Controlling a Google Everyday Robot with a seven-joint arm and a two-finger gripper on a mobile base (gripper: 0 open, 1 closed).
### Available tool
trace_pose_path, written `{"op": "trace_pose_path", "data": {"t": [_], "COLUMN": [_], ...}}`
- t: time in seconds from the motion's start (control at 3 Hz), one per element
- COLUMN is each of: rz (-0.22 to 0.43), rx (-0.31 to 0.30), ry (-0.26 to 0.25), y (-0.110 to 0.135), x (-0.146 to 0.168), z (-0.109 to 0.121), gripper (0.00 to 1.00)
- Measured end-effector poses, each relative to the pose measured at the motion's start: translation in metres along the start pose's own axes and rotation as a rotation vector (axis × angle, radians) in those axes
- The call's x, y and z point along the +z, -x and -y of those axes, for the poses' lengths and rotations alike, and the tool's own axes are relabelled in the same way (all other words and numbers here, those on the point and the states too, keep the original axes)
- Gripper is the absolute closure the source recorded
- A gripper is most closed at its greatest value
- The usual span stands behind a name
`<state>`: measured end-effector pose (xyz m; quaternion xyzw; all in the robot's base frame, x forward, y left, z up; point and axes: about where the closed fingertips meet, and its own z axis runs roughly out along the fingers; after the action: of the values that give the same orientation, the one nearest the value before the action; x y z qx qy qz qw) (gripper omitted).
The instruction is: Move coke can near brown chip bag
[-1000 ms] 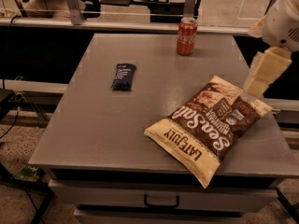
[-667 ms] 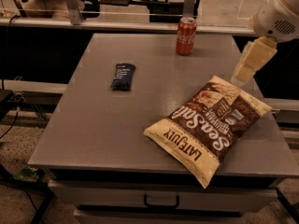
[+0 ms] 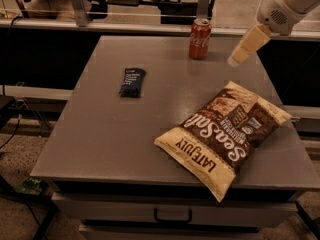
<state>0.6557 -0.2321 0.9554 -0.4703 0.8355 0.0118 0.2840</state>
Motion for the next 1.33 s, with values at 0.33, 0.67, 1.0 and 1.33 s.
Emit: {"op": "trace_pose_path", "data": {"t": [0.33, 0.67, 1.0, 1.33], "rz": [0.051, 0.089, 0.115, 0.129], "rx": [0.092, 0.164, 0.214, 0.238], "ry": [-0.016, -0.053, -0.080, -0.073], "y": [0.017, 0.040, 0.058, 0.075], "x": [0.025, 0.048, 0.070, 0.093], "z": [0.027, 0.048, 0.059, 0.061], "gripper": [0.00, 0.00, 0.00, 0.00]}}
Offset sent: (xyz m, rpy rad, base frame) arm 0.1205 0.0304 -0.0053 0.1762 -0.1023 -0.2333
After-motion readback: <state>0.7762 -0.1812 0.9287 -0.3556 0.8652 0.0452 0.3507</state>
